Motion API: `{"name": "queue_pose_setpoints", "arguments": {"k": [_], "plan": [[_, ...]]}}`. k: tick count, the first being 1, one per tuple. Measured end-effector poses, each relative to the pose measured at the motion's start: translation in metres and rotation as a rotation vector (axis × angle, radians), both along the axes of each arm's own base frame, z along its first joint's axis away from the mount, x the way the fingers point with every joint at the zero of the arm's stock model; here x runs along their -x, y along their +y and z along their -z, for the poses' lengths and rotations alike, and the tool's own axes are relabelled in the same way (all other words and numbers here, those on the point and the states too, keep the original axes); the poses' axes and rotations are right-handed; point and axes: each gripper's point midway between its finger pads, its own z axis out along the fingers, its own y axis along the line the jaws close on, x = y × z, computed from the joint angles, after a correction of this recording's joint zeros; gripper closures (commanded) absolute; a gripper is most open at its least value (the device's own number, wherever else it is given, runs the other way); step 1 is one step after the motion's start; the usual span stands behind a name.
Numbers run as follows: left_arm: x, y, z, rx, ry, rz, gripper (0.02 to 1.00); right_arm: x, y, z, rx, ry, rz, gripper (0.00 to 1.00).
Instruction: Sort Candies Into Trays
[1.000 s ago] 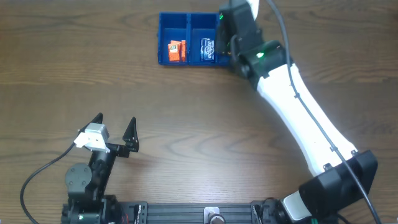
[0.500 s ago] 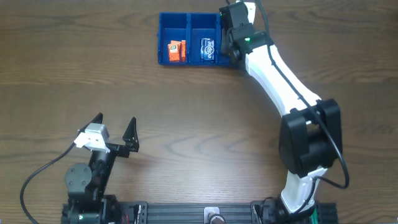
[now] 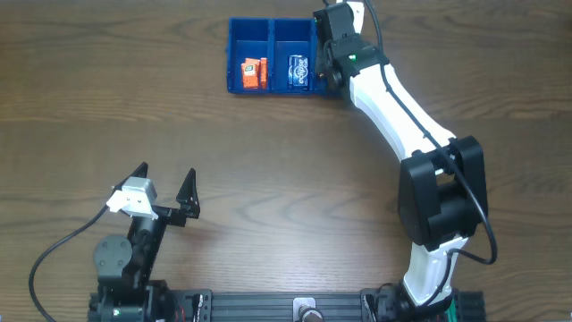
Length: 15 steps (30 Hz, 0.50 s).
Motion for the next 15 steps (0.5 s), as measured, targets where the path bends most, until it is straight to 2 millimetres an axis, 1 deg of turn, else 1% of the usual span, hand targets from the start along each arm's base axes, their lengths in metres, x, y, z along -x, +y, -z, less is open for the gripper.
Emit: {"name": "queue_pose_setpoints", "arguments": {"k": [2, 3, 4, 5, 6, 9, 15], "plan": [[0.0, 0.0, 0.0, 0.0, 0.0, 0.0, 0.02, -0.0001, 0.0001, 0.0003, 0.003, 0.001, -0.004, 0.349], [0.0, 0.0, 0.0, 0.0, 0.0, 0.0, 0.02, -0.0002, 0.0001, 0.0004, 0.001, 0.0, -0.001, 0.279], [0.0, 0.0, 0.0, 0.0, 0.0, 0.0, 0.02, -0.0002, 0.0001, 0.0012, 0.006, 0.002, -0.006, 0.235], [0.0, 0.0, 0.0, 0.0, 0.0, 0.0, 0.02, -0.0001, 0.0, 0.0017, 0.009, 0.004, -0.008, 0.137], [0.0, 0.0, 0.0, 0.0, 0.0, 0.0, 0.02, -0.0001, 0.0006, 0.0024, 0.006, 0.006, -0.009, 0.08], [0.0, 0.0, 0.0, 0.0, 0.0, 0.0, 0.023, -0.0002, 0.0006, 0.0033, 0.006, 0.007, -0.008, 0.005], [0.0, 0.0, 0.0, 0.0, 0.0, 0.0, 0.02, 0.0016, 0.0002, 0.0051, 0.011, 0.017, -0.012, 0.001]]}}
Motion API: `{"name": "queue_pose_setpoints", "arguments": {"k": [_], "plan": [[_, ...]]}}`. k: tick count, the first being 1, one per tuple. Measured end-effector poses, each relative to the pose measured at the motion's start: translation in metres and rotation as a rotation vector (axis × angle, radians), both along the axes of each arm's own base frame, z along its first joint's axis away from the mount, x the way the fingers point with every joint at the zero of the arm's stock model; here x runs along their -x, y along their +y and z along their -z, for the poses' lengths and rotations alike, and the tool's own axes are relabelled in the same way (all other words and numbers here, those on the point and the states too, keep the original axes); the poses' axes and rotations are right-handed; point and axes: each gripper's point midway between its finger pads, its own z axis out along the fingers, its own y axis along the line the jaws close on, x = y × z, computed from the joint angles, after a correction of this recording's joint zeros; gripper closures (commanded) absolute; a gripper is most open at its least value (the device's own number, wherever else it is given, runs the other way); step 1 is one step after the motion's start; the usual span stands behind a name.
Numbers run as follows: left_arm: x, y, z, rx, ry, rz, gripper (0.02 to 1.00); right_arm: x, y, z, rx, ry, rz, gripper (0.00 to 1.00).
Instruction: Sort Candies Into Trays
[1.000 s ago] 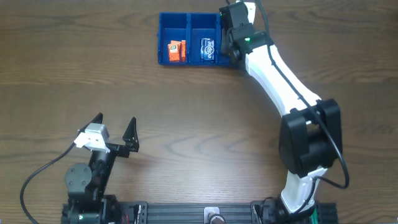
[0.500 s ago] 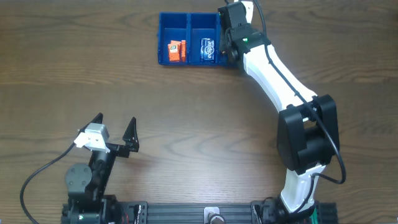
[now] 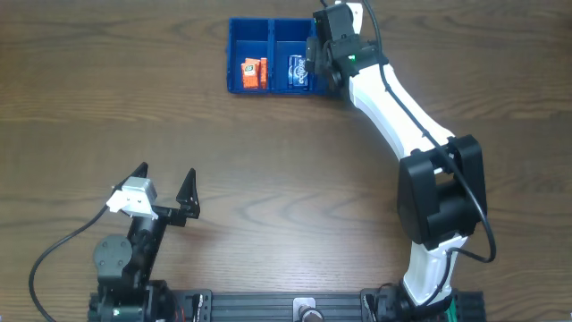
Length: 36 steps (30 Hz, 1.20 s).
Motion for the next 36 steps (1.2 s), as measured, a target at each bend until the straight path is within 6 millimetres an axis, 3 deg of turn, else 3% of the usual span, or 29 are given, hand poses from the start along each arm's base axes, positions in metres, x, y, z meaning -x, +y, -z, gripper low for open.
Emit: {"name": "queue_pose_setpoints", "arguments": {"k": [4, 7, 10, 14, 16, 19, 25, 31, 36], "plan": [[0.0, 0.0, 0.0, 0.0, 0.0, 0.0, 0.023, 0.008, -0.001, 0.0, 0.0, 0.03, -0.008, 0.001], [0.0, 0.0, 0.0, 0.0, 0.0, 0.0, 0.023, 0.024, -0.005, -0.019, -0.001, 0.047, -0.013, 0.001], [0.0, 0.0, 0.0, 0.0, 0.0, 0.0, 0.023, 0.047, -0.014, -0.06, -0.009, 0.028, -0.015, 0.001], [0.0, 0.0, 0.0, 0.0, 0.0, 0.0, 0.02, 0.099, -0.033, -0.13, -0.024, -0.018, -0.014, 0.001], [0.0, 0.0, 0.0, 0.0, 0.001, 0.0, 0.02, 0.117, -0.04, -0.138, -0.022, -0.014, -0.014, 0.001], [0.0, 0.0, 0.0, 0.0, 0.001, 0.0, 0.02, 0.143, -0.05, -0.129, -0.02, -0.006, -0.014, 0.001], [0.0, 0.0, 0.0, 0.0, 0.001, 0.0, 0.02, 0.188, -0.073, -0.073, -0.071, 0.012, -0.006, 0.003], [0.0, 0.0, 0.0, 0.0, 0.001, 0.0, 0.02, 0.212, -0.11, -0.035, -0.123, -0.087, 0.073, 0.003], [0.0, 0.0, 0.0, 0.0, 0.001, 0.0, 0.02, 0.225, -0.111, -0.02, -0.124, -0.235, 0.014, 0.003]]}}
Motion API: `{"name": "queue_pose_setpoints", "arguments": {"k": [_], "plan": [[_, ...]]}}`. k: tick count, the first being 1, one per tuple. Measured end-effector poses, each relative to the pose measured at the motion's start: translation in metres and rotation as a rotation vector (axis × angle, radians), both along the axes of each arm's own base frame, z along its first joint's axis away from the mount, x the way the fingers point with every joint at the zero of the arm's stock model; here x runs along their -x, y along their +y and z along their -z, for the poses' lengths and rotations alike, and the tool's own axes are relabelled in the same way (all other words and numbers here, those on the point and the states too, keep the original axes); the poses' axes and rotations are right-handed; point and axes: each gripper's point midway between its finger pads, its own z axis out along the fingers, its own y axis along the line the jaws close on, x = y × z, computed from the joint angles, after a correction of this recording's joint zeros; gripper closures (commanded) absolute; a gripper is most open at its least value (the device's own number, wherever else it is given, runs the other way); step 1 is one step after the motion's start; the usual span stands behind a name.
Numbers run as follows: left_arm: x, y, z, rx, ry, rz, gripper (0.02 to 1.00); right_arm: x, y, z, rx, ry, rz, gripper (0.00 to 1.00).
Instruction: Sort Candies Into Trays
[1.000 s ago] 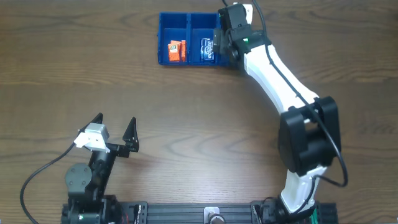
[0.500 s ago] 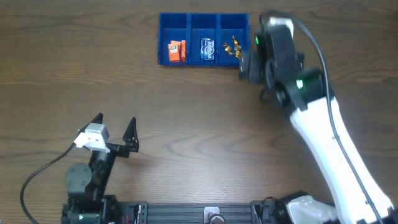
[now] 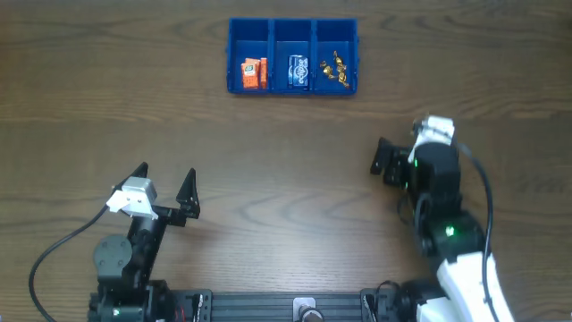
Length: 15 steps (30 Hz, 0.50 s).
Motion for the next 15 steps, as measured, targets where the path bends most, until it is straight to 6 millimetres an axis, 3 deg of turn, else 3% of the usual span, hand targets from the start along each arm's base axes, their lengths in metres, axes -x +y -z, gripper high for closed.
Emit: {"name": "queue_pose_setpoints", "arguments": {"k": [7, 15], "plan": [[0.0, 0.0, 0.0, 0.0, 0.0, 0.0, 0.02, 0.02, -0.01, 0.008, 0.024, -0.11, -0.01, 0.003], [0.0, 0.0, 0.0, 0.0, 0.0, 0.0, 0.023, 0.026, -0.022, -0.02, 0.03, -0.325, -0.007, 0.003]]}}
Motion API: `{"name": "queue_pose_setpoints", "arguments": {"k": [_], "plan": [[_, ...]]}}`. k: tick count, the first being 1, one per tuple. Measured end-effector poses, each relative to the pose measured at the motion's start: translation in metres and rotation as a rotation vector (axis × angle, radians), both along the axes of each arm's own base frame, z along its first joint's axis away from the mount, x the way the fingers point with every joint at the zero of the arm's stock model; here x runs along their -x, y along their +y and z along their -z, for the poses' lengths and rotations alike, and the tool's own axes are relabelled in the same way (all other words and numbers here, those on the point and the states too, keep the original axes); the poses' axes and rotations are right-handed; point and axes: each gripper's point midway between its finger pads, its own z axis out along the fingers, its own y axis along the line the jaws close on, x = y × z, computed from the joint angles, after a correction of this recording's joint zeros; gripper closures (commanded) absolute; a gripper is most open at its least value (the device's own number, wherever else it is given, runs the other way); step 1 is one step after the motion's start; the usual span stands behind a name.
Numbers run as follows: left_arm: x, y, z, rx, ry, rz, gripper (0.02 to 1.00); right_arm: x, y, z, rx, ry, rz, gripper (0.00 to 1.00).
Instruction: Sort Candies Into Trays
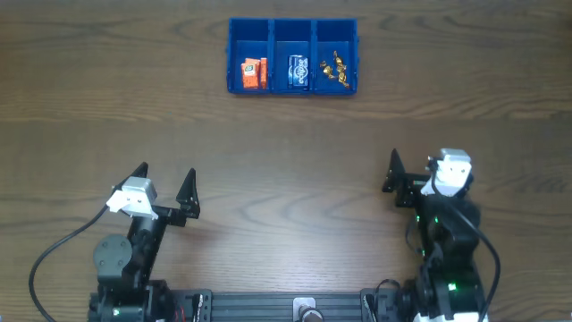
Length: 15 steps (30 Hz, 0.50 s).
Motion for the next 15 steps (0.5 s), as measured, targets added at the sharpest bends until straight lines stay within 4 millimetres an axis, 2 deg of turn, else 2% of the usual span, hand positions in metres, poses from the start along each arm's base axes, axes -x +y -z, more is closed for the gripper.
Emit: {"name": "queue_pose_setpoints", "arguments": {"k": [5, 7, 11, 15], "plan": [[0.0, 0.0, 0.0, 0.0, 0.0, 0.0, 0.02, 0.007, -0.01, 0.009, -0.001, -0.07, 0.026, 0.003], [0.0, 0.0, 0.0, 0.0, 0.0, 0.0, 0.02, 0.007, -0.01, 0.007, -0.002, -0.103, 0.025, 0.003], [0.0, 0.0, 0.0, 0.0, 0.0, 0.0, 0.02, 0.007, -0.008, -0.01, -0.001, -0.23, 0.014, 0.003], [0.0, 0.0, 0.0, 0.0, 0.0, 0.0, 0.023, 0.011, -0.008, -0.01, -0.001, -0.266, 0.012, 0.003]]}}
